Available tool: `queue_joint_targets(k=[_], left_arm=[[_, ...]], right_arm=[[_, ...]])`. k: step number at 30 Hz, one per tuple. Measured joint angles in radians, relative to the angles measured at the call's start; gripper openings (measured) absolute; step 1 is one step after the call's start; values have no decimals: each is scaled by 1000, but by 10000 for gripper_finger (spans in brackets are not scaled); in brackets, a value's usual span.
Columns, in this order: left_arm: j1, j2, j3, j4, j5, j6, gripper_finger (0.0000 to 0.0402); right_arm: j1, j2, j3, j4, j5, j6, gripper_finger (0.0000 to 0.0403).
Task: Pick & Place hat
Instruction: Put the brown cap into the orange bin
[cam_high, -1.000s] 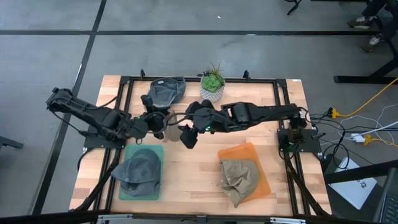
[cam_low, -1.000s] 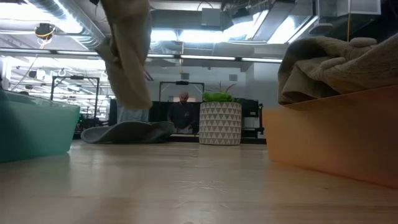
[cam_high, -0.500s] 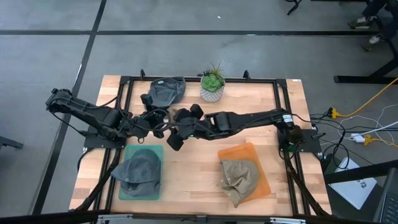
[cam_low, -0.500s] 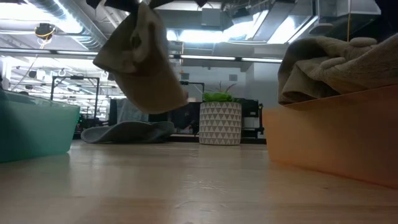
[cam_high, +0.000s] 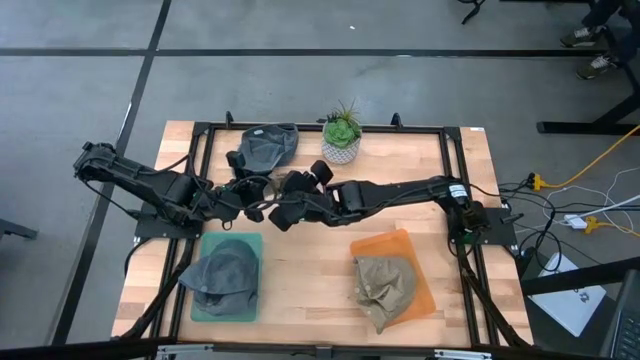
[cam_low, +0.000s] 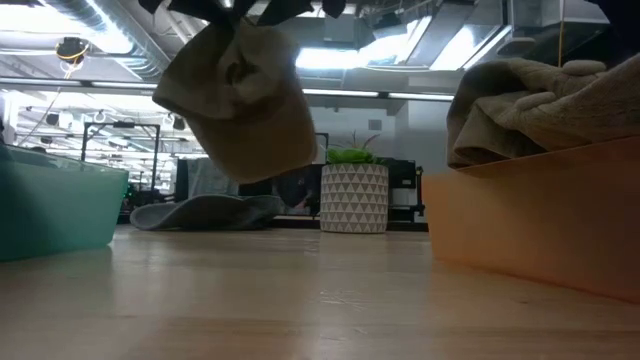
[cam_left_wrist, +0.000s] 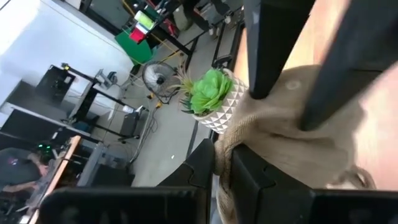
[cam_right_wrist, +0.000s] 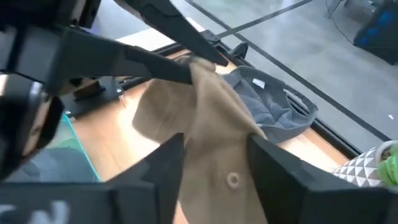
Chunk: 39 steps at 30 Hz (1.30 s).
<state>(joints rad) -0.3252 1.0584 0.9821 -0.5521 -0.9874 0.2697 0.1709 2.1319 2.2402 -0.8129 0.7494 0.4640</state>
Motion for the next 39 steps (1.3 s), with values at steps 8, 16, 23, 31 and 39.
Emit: queue_joint_targets(k=[8, 16, 23, 31, 39], left_arm=[[0, 0, 0, 0, 119, -48, 27], [0, 1, 0, -8, 164, -74, 28], [0, 1, 0, -9, 196, -74, 50], [-1, 0, 0, -37, 197, -93, 59], [-1, 0, 0, -38, 314, -118, 54]], right_arm=[[0, 0, 0, -57, -9, -5, 35], [0, 0, 1, -101, -69, -11, 9], [0, -12, 1, -134, -90, -73, 4], [6, -69, 0, -278, -88, -42, 2], [42, -125, 0, -476, -40, 59, 1]])
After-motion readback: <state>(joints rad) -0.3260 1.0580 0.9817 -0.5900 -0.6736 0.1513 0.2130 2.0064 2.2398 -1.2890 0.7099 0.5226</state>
